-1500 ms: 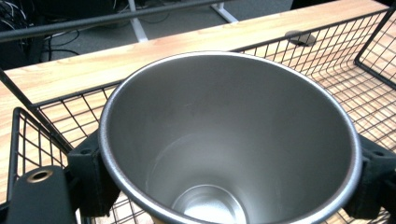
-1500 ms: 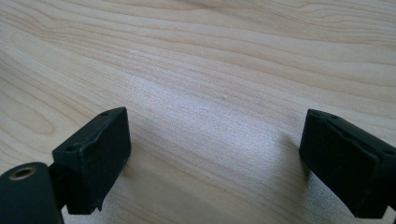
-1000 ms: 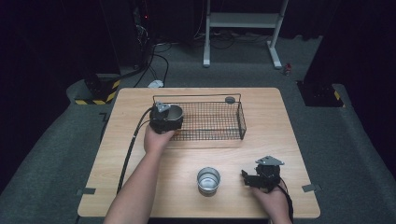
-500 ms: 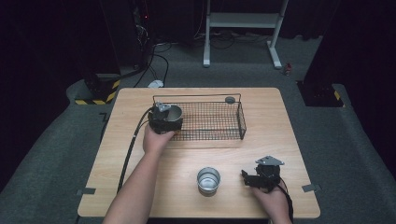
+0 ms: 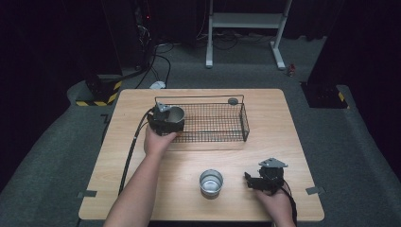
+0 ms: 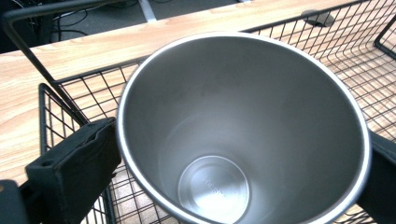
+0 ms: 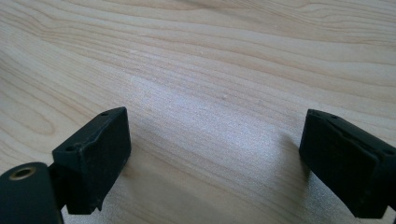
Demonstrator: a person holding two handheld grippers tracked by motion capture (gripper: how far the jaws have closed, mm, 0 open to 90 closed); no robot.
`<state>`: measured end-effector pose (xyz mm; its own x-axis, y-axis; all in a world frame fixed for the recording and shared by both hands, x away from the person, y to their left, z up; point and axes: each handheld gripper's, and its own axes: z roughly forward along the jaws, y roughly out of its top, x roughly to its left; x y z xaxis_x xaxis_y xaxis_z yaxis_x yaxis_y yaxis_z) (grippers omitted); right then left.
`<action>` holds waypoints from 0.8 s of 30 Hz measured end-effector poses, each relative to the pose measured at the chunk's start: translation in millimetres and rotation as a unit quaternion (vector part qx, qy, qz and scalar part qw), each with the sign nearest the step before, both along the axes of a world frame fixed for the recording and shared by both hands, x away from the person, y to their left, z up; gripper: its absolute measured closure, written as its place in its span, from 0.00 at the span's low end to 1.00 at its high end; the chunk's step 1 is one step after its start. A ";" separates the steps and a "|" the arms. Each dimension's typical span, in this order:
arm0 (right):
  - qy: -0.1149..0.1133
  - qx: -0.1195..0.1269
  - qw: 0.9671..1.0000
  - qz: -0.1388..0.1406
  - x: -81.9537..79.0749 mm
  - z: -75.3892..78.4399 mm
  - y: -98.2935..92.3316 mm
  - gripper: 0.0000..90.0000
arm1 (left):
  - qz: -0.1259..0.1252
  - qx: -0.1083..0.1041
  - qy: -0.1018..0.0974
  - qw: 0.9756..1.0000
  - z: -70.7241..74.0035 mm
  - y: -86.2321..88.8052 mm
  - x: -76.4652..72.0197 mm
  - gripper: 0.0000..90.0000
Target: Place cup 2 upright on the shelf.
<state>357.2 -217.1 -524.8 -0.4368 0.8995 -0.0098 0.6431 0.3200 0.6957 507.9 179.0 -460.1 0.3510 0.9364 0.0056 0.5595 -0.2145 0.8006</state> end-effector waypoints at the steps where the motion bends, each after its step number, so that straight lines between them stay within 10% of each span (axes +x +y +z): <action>1: 0.000 0.000 1.000 0.000 0.0 0.0 0.0 0.10 | 0.000 -0.004 -0.002 1.000 0.7 0.6 -0.2 0.00; 24: 0.000 0.000 1.000 0.000 0.0 0.0 0.0 0.10 | 0.001 -0.020 -0.042 0.999 22.8 4.6 -11.2 0.00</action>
